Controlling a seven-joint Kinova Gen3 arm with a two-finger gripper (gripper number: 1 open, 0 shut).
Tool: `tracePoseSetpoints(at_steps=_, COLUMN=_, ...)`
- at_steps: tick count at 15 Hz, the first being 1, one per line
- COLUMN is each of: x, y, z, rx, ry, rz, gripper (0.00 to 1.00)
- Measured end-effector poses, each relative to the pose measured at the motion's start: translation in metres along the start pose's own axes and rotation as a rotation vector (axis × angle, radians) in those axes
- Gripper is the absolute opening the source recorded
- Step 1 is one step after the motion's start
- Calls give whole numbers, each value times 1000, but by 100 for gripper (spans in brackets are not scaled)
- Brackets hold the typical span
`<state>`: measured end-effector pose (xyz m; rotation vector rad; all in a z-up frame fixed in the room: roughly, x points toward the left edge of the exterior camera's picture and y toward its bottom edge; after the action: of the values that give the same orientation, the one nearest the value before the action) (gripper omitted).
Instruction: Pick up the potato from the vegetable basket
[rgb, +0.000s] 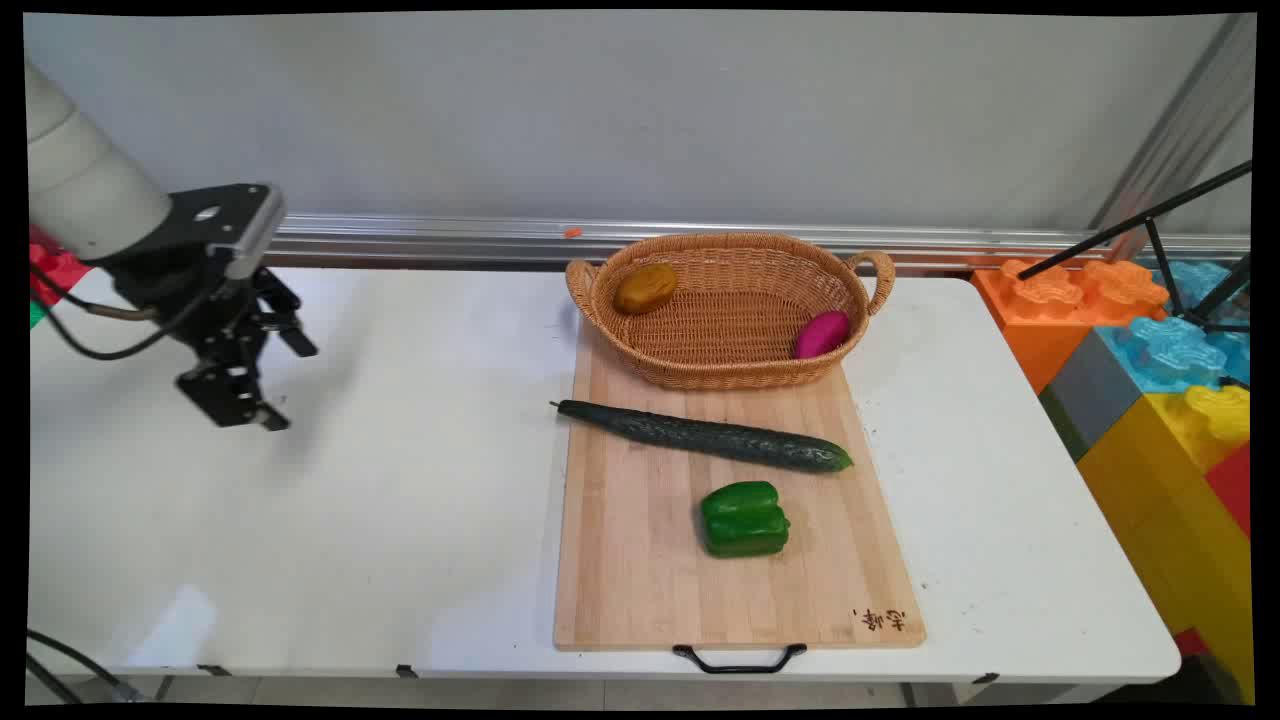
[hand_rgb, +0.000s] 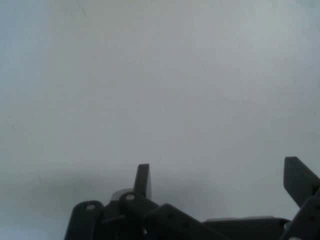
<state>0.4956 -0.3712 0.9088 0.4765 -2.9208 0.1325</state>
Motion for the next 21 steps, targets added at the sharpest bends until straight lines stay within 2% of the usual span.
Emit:
tracePoseSetpoints(at_steps=5, x=48, y=-9, z=13, rx=76, ry=118, rz=-25, gripper=100)
tracePoseSetpoints(at_steps=8, x=100, y=-14, z=14, rx=155, ry=192, rz=-31, gripper=100)
tracePoseSetpoints(at_steps=12, x=184, y=-21, z=8, rx=291, ry=277, rz=-37, gripper=100)
tracePoseSetpoints(at_steps=16, x=248, y=-38, z=18, rx=381, ry=324, rz=-83, gripper=100)
tracePoseSetpoints(at_steps=18, x=266, y=-50, z=31, rx=404, ry=330, rz=-118, gripper=100)
tracePoseSetpoints(at_steps=21, x=279, y=-70, z=54, rx=424, ry=320, rz=-177, gripper=100)
